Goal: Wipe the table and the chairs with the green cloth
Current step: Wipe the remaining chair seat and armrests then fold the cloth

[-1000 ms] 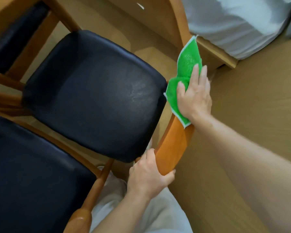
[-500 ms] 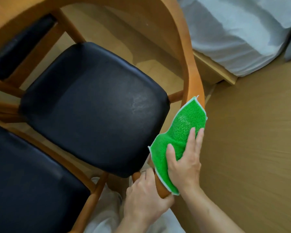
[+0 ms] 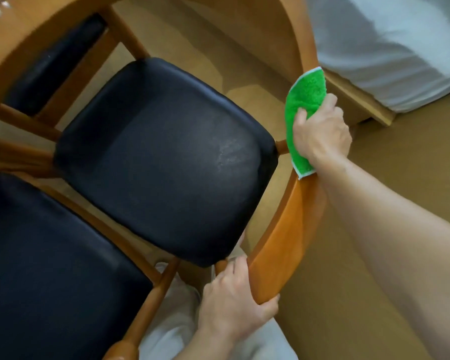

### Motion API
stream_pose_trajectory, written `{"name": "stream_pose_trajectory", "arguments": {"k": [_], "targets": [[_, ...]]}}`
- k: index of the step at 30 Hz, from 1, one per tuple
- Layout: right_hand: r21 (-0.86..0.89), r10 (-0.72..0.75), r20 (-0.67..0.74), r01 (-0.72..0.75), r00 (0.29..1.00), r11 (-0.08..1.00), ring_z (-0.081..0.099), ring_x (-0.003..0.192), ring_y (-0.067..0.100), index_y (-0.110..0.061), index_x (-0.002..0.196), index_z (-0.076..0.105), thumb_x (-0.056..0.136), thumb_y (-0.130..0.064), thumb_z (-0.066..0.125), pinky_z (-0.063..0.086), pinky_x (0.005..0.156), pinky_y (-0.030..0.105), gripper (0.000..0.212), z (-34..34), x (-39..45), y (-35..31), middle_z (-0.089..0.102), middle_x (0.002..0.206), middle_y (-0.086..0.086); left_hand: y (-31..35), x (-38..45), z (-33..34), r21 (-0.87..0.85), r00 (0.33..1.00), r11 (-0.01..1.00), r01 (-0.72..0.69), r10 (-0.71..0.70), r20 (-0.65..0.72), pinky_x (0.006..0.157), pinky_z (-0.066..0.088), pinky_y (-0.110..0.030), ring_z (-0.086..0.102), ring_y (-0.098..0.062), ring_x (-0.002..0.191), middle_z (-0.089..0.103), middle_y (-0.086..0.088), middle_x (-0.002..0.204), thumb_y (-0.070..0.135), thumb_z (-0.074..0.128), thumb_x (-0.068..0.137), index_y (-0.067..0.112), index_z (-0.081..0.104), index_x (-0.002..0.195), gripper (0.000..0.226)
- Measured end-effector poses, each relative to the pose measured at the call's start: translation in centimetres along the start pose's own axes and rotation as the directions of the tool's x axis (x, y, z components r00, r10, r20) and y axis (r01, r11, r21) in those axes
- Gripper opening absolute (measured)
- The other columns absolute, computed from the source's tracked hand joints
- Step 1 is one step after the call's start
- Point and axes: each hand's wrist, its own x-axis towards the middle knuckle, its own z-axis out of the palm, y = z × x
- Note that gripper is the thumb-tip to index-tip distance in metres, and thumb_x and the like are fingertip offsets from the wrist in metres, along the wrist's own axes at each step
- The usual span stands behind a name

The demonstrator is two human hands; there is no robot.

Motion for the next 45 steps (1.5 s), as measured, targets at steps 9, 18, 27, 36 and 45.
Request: {"name": "stream_pose_trajectory", "arguments": {"k": [9, 18, 27, 36, 45], "targets": [[-0.106, -0.111, 0.096, 0.121, 0.989, 0.987, 0.04, 0.119, 0.041, -0.019, 0.153, 0.004, 0.092, -0.046, 0.035, 0.041, 0.091, 0.051, 0.074, -0.4, -7.8, 2.2, 0.012, 0.157, 0.02, 2.5, 0.0, -3.2, 0.034, 0.954, 0.985, 0.167, -0.17, 0.248, 0.091, 0.052, -0.037, 0.06, -0.014, 0.111, 0.053, 0.017, 0.126, 0.094, 0.05, 0.055, 0.043, 0.03, 0.129, 0.091], [0.22, -0.046, 0.23, -0.006, 0.972, 0.975, 0.041, 0.127, 0.041, -0.017, 0.154, 0.006, 0.092, -0.05, 0.045, 0.042, 0.097, 0.048, 0.08, -1.3, -11.6, 4.8, 0.016, 0.155, 0.015, 10.3, 8.1, -5.6, -0.129, 0.96, 0.979, 0.156, -0.119, 0.252, 0.081, 0.053, -0.036, 0.063, -0.018, 0.102, 0.062, 0.012, 0.11, 0.064, 0.068, 0.051, 0.034, 0.042, 0.126, 0.084], [0.144, -0.175, 0.162, 0.152, 0.971, 0.978, 0.058, 0.089, 0.033, -0.018, 0.128, 0.036, 0.093, -0.045, 0.048, 0.039, 0.071, 0.039, 0.046, -0.5, 3.9, 0.2, 0.058, 0.111, 0.008, 9.9, 9.5, -3.4, -0.037, 0.928, 0.963, 0.266, -0.246, 0.278, 0.095, 0.048, -0.04, 0.056, -0.016, 0.116, 0.05, 0.016, 0.129, 0.095, 0.049, 0.044, 0.042, 0.022, 0.137, 0.111], [0.181, -0.327, -0.016, 0.325, 0.945, 0.928, 0.057, 0.096, 0.043, -0.011, 0.134, 0.031, 0.096, -0.046, 0.047, 0.036, 0.068, 0.038, 0.055, 0.4, 8.7, -4.4, 0.049, 0.11, 0.012, 10.1, 9.8, -3.2, -0.017, 0.915, 0.964, 0.266, -0.248, 0.318, 0.1, 0.042, -0.044, 0.055, -0.021, 0.12, 0.049, 0.013, 0.136, 0.095, 0.048, 0.046, 0.043, 0.017, 0.137, 0.11], [0.314, -0.38, 0.021, 0.355, 0.925, 0.881, 0.059, 0.09, 0.036, -0.017, 0.124, 0.035, 0.091, -0.045, 0.054, 0.037, 0.07, 0.034, 0.048, 0.0, 9.7, -4.8, 0.052, 0.104, 0.006, 10.1, 10.2, -5.4, -0.063, 0.817, 0.93, 0.361, -0.283, 0.503, 0.105, 0.037, -0.043, 0.05, -0.017, 0.123, 0.048, 0.011, 0.136, 0.093, 0.052, 0.047, 0.04, 0.023, 0.135, 0.107]]}}
